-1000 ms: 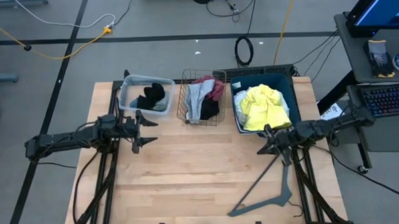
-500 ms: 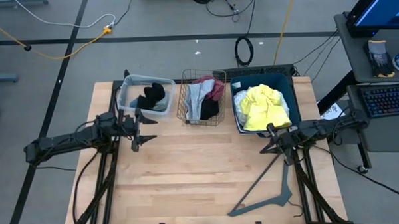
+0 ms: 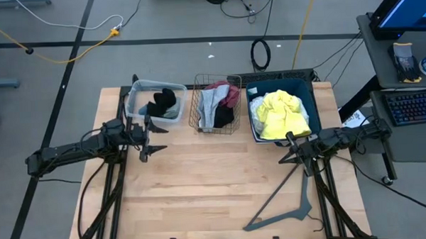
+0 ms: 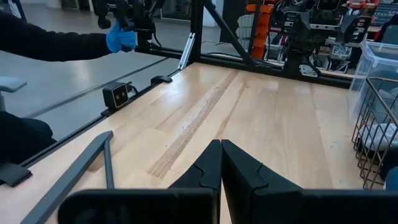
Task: Pick & Place Cloths
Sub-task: Return to Home Position
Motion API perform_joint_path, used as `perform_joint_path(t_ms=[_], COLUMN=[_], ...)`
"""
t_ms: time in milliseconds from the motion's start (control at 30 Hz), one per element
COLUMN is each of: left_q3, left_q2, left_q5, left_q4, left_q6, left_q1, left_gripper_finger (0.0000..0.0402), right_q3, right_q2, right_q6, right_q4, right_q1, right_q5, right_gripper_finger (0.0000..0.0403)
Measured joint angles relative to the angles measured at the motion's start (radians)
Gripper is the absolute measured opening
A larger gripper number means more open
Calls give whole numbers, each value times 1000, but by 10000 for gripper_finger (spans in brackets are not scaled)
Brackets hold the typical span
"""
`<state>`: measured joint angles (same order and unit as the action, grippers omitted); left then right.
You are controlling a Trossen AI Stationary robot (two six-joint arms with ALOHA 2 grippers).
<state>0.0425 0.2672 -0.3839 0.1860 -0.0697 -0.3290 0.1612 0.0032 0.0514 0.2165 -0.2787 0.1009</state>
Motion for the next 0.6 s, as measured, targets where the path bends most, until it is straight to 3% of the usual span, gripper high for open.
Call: perform_joint_path(t_ms=[367, 600], left_q3=[0, 0], left_q2=[1, 1], left_q5=[124, 150], left_q4=[-21, -62], left_q6=[37, 136], left_q1=[0, 4], left_gripper_finger=[296, 296], right_q3=[0, 0], right_q2=[2, 2], right_q6=[-117, -41], right_q4=[-2, -2], right_q1=[0, 0], right_q5=[0, -1], right_gripper_finger=[0, 0])
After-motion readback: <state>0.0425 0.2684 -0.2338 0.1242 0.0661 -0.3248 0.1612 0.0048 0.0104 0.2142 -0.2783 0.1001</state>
